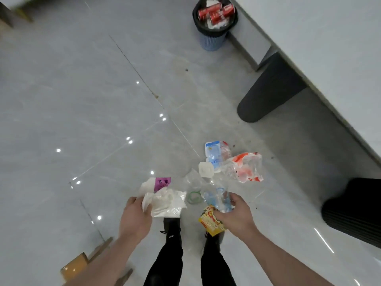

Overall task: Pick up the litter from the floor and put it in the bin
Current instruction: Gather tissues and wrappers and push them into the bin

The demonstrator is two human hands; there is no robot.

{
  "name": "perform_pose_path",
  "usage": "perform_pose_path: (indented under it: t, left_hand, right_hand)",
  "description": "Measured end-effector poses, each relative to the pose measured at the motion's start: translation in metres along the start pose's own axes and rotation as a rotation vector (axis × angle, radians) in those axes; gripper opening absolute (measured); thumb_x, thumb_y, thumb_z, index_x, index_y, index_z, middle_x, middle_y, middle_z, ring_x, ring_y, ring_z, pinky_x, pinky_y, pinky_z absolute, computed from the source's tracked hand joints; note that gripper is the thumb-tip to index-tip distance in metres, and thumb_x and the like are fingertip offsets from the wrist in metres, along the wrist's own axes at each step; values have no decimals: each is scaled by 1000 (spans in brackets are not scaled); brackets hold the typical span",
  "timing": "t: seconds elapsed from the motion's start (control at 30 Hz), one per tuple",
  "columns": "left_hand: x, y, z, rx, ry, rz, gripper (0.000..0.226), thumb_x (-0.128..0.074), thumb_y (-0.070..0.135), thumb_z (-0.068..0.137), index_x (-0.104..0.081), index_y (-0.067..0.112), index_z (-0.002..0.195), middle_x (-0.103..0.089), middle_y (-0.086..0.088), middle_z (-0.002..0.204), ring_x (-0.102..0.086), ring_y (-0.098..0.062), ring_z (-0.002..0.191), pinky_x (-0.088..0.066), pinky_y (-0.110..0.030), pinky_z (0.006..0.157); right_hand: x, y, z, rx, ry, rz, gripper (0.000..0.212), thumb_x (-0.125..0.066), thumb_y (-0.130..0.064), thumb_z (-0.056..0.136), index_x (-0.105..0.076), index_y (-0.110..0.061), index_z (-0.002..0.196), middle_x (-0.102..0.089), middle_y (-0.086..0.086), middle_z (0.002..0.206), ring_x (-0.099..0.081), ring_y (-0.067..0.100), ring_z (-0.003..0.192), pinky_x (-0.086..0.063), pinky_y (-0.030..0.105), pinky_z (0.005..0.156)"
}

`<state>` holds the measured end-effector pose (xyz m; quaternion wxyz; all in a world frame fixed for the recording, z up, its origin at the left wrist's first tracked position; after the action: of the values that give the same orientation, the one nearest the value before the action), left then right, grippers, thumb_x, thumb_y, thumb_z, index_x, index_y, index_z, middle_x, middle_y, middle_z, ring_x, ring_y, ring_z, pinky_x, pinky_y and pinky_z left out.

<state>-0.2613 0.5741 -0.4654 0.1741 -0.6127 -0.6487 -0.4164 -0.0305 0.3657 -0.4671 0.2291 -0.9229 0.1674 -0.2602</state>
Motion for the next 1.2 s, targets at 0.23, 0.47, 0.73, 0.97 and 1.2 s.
perform_pose_path:
  t: [0.23,0.47,0.73,0.97,1.2]
  left_hand:
    - [128,71,-95,26,132,-65,25,-53,26,101,-64,8,115,-52,-10,120,-55,-24,84,-47,-35,83]
    - [188,87,-150,43,241,-171,22,-51,28,101,-64,10,106,-53,-8,113,-53,-21,79,-43,-32,77]
    - [263,51,-122,-16,297,-273,22,-56,25,98,-68,7,106,-54,-7,101,-54,-22,80,-42,-32,75]
    - [343,3,-77,-160,223,-207,18,-59,25,95,-68,11,103,-57,-7,98,-57,-23,78,-49,-35,74]
    - [399,14,-39,-229,226,-249,16,-61,26,93,-69,14,98,-58,-6,95,-61,-25,79,-51,-36,75]
  right_hand:
    - [72,-101,-104,142,-27,-116,54,-85,-24,61,-61,-29,109,-67,-11,101,-67,7,88,-56,28,79]
    - [101,-168,-173,251,15,-179,44,-83,-18,63,-58,-31,97,-64,-16,84,-60,0,72,-41,6,55]
    - [63,-240,-199,291,89,-198,65,-85,-30,61,-57,-27,119,-66,-9,103,-63,7,87,-48,18,68]
    - [-17,-313,-223,293,178,-102,78,-86,-27,64,-50,-26,133,-63,-10,106,-66,14,93,-60,35,82]
    - [-46,-364,-224,340,213,-66,82,-87,-29,67,-46,-27,138,-58,-15,107,-66,11,91,-60,30,79]
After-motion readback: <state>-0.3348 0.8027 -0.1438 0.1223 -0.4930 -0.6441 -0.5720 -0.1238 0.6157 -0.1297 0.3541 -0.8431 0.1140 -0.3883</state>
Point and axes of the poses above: each hand's wrist, its own z-axis towards the middle knuckle, its own x-axis out of the back of the hand, y = z × x, the point moved 1 cm from there along z, towards the middle knuckle
